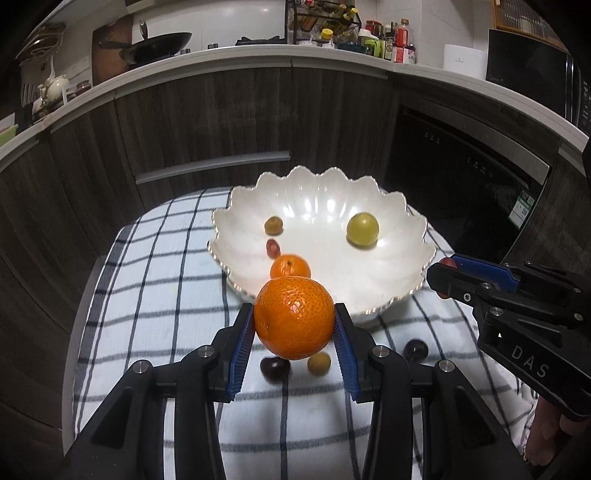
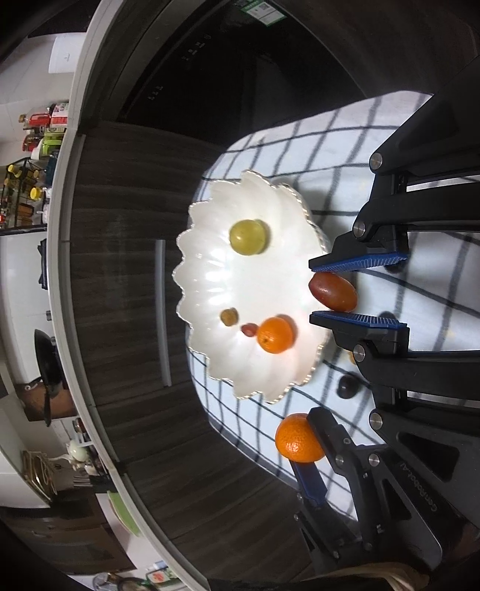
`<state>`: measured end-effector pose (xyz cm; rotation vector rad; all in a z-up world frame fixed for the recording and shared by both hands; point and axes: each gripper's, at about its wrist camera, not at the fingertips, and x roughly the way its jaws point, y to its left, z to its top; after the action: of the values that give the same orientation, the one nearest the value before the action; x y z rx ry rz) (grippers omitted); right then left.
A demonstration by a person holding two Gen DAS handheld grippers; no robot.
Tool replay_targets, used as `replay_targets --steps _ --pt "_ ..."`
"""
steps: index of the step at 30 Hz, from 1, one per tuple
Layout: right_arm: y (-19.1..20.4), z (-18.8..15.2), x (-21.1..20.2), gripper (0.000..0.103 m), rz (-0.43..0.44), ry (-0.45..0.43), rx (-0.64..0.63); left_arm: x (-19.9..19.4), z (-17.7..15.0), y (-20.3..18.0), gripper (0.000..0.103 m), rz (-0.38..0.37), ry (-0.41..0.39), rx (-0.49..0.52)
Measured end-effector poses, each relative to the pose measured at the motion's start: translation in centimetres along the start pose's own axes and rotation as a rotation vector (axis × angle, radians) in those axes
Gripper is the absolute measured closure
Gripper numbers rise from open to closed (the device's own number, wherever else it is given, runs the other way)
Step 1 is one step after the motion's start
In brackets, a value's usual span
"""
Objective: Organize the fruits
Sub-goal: 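Carry the mandarin and red date over the white bowl with both tools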
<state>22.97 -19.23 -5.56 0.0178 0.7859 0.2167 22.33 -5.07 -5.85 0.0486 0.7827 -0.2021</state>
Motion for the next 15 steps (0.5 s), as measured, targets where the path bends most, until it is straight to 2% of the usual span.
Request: replay_targets --steps 15 --pt "-3.0 3.0 1.7 0.08 -0.032 -0.021 0.039 3.0 2.9 -1.0 0.062 -0.039 0.01 -0.012"
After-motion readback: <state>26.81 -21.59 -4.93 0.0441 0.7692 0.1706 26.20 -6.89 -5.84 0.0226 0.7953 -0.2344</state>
